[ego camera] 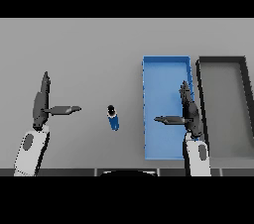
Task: Pick up the blue pipe and place it into the blue bin.
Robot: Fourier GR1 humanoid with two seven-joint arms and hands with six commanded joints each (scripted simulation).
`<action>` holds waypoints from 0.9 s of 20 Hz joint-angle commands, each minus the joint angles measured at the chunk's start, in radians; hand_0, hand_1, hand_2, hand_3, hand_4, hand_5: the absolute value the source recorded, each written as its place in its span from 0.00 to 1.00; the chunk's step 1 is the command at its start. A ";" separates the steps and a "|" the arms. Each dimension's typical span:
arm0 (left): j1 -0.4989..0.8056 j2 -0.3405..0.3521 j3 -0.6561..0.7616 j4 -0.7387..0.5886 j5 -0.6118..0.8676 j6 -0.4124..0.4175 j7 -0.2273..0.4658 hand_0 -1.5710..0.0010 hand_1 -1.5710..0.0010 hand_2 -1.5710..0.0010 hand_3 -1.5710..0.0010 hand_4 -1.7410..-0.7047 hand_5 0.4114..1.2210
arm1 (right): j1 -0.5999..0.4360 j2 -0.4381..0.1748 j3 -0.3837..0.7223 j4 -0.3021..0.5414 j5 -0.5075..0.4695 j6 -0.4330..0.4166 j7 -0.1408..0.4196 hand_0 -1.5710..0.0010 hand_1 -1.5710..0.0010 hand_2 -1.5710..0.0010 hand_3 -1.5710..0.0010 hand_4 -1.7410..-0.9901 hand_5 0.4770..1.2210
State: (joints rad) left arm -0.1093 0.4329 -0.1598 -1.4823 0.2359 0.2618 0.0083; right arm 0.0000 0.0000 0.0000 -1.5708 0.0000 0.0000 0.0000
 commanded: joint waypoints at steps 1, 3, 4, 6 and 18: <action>0.001 -0.002 -0.001 -0.002 -0.001 0.001 -0.005 1.00 1.00 1.00 1.00 0.75 0.22 | 0.001 -0.001 -0.001 0.000 -0.001 0.000 -0.001 1.00 1.00 1.00 1.00 0.71 0.20; 0.002 -0.005 -0.005 -0.007 -0.005 0.005 -0.007 1.00 1.00 1.00 1.00 0.75 0.22 | 0.004 -0.006 -0.004 -0.002 -0.005 0.004 -0.002 1.00 1.00 1.00 1.00 0.71 0.20; 0.004 -0.007 -0.008 -0.009 -0.007 0.008 -0.006 1.00 1.00 1.00 1.00 0.75 0.22 | 0.006 -0.009 -0.006 -0.003 -0.008 0.006 -0.003 1.00 1.00 1.00 1.00 0.71 0.20; 0.006 -0.012 -0.012 -0.017 -0.013 0.018 -0.008 1.00 1.00 1.00 1.00 0.75 0.22 | 0.011 -0.014 -0.010 0.005 -0.011 0.012 -0.009 1.00 1.00 1.00 1.00 0.71 0.20; 0.105 0.213 -0.116 -0.081 -0.003 -0.373 -0.178 1.00 1.00 1.00 1.00 0.71 0.19 | 0.116 -0.164 0.076 -0.137 0.175 0.041 -0.117 1.00 1.00 1.00 1.00 0.75 0.19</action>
State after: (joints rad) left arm -0.0041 0.6463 -0.2765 -1.5635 0.2331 -0.1124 -0.1724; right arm 0.1162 -0.1643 0.0764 -1.7083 0.1754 0.0408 -0.1180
